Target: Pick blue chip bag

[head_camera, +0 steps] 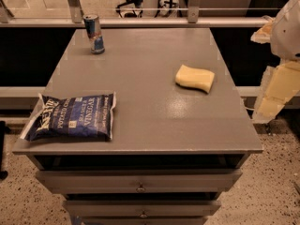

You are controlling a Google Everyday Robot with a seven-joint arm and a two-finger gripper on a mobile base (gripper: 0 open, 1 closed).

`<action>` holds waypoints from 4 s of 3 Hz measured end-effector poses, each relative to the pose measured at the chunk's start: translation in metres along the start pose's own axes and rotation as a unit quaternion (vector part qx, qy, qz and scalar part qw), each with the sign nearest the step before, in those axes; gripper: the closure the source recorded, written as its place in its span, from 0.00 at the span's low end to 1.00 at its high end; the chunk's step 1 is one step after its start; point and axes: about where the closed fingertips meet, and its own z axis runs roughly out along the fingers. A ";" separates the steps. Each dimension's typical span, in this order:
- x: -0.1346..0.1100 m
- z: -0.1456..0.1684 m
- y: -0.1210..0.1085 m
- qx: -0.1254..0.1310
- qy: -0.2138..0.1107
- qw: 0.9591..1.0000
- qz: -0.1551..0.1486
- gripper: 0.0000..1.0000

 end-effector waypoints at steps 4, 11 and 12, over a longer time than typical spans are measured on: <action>-0.146 0.076 0.023 -0.079 -0.194 0.978 -0.014 0.00; -0.349 0.201 0.109 -0.128 -0.297 0.943 -0.079 0.03; -0.342 0.217 0.105 -0.125 -0.285 0.948 -0.073 0.26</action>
Offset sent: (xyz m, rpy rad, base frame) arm 0.0323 0.0835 -0.0495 0.2312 0.0359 0.1124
